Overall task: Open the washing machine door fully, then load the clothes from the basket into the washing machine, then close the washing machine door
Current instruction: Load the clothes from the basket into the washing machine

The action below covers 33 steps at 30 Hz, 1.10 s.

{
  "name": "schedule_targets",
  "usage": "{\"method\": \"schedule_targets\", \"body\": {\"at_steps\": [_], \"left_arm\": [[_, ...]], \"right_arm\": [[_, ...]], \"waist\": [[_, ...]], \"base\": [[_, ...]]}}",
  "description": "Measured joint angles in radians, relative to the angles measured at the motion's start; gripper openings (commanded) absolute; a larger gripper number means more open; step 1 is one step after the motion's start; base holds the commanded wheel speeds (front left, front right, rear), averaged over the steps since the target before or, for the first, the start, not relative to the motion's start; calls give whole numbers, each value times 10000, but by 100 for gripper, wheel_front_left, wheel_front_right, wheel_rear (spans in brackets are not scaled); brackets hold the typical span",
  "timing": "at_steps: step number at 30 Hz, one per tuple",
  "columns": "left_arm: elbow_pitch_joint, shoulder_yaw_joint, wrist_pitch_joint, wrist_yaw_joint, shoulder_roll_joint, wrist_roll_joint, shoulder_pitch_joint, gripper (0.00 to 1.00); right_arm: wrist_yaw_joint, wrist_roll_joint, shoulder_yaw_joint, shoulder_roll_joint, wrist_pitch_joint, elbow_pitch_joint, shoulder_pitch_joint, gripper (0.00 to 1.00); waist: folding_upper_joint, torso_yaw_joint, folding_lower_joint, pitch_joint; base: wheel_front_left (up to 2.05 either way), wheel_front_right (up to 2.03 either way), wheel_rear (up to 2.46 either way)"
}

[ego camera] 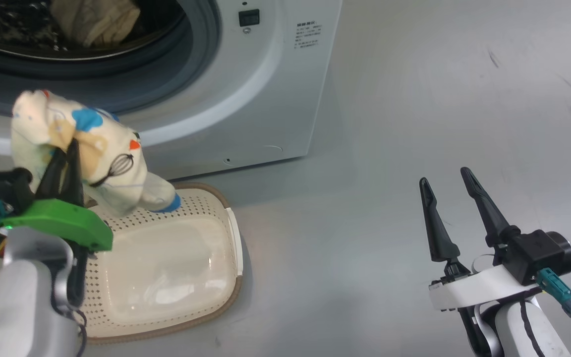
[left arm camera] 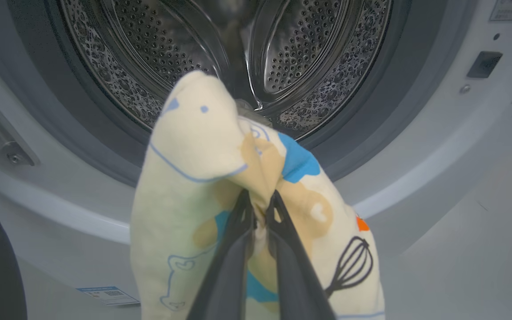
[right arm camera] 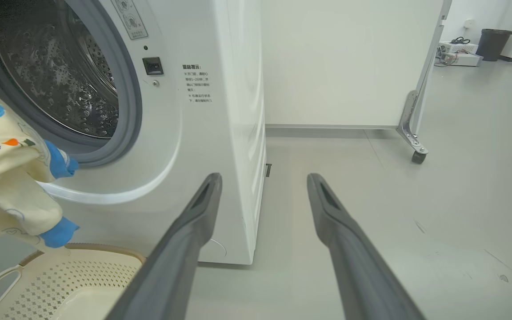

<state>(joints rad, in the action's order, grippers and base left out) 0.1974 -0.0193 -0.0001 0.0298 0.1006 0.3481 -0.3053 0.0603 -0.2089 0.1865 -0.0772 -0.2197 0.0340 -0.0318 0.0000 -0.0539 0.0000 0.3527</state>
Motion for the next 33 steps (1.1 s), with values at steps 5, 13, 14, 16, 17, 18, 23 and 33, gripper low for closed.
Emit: {"method": "schedule_targets", "body": {"at_steps": [5,13,14,16,17,18,23,33], "left_arm": [[105,414,773,119,523,378,-1207,0],[194,895,2573,270,1741,709,-3072,0],[192,961,2853,290,1887,790,-3332,0],[167,1095,3312,293,2197,934,-3837,0],[140,1158,3532,293,2368,941,-4115,0],[109,1179,3745,293,2512,995,-4401,0],[-113,1191,4581,366,3149,1003,-5798,0],[155,1467,5547,474,4334,1070,-7363,0]], "right_arm": [[44,-27,199,111,-25,77,-403,100],[90,-324,284,157,-130,86,-876,100],[90,-368,320,159,-148,86,-961,100],[94,-393,410,171,-150,84,-1147,100],[105,-443,445,184,-153,82,-1245,100],[105,-477,458,194,-182,82,-1325,100],[165,-631,543,213,-236,65,-1758,100],[205,-989,922,309,-326,-380,-2500,100]], "waist": [[0,-350,0,660],[0,-1008,0,1736],[0,-1091,0,1878],[0,-1250,1,2158],[0,-1330,1,2303],[0,-1405,1,2444],[0,-1750,2,3176],[0,-2532,2,4260]], "base": [[0,0,0],[0,0,0],[0,0,0],[0,0,0],[0,0,0],[0,0,0],[0,0,0],[0,0,0]]}}
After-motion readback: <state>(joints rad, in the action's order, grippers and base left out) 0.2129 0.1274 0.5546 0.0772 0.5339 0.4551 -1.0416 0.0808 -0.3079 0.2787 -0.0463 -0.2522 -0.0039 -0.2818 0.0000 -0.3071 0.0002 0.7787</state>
